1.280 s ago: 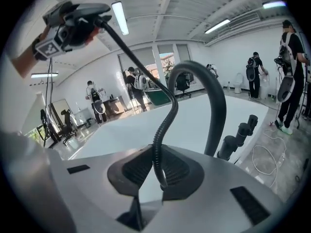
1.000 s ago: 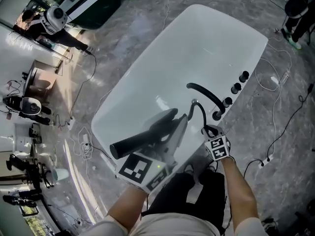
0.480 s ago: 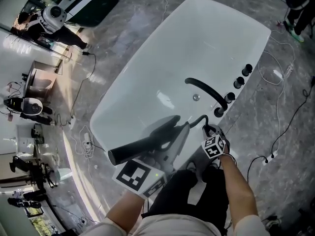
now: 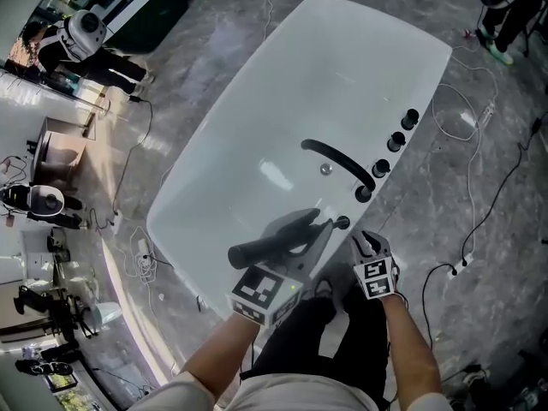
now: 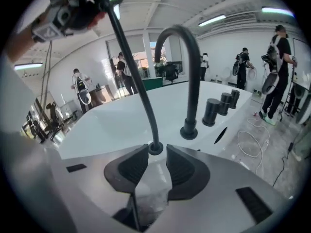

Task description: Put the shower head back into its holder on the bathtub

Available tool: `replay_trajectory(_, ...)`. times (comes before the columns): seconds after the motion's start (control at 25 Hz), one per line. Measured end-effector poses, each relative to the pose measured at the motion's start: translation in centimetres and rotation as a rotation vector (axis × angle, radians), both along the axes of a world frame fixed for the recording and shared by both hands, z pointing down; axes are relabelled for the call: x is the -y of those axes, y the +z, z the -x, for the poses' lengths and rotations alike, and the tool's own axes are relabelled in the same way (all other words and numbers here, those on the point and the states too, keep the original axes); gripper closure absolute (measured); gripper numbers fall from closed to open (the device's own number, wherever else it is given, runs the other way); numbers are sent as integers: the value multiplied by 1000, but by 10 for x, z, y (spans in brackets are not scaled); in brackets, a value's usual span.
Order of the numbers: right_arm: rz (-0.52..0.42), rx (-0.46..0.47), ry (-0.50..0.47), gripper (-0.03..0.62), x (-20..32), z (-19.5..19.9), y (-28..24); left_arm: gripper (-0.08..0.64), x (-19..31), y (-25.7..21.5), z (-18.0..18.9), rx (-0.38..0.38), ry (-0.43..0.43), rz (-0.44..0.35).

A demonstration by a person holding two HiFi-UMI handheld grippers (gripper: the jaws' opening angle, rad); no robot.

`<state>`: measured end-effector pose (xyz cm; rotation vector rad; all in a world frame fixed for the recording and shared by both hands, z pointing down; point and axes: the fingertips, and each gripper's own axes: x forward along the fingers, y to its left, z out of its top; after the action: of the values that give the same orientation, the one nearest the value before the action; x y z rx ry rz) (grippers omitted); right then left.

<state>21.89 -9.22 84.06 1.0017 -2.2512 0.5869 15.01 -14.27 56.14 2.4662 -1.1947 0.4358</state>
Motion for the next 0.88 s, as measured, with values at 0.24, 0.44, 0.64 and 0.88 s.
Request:
replay_trajectory(0.24, -42, 127, 150, 482, -19, -39, -50, 462, -4, 70, -21, 147, 122, 55)
replay_trajectory(0.44, -78, 166, 221, 482, -26, -54, -69, 462, 2, 135, -36, 139, 117, 8)
replay_trajectory(0.64, -102, 180, 248, 482, -26, -70, -75, 462, 5, 206, -55, 195, 149, 44)
replay_trajectory(0.88, -82, 169, 248, 482, -27, -79, -61, 462, 9, 252, -60, 258, 166, 97)
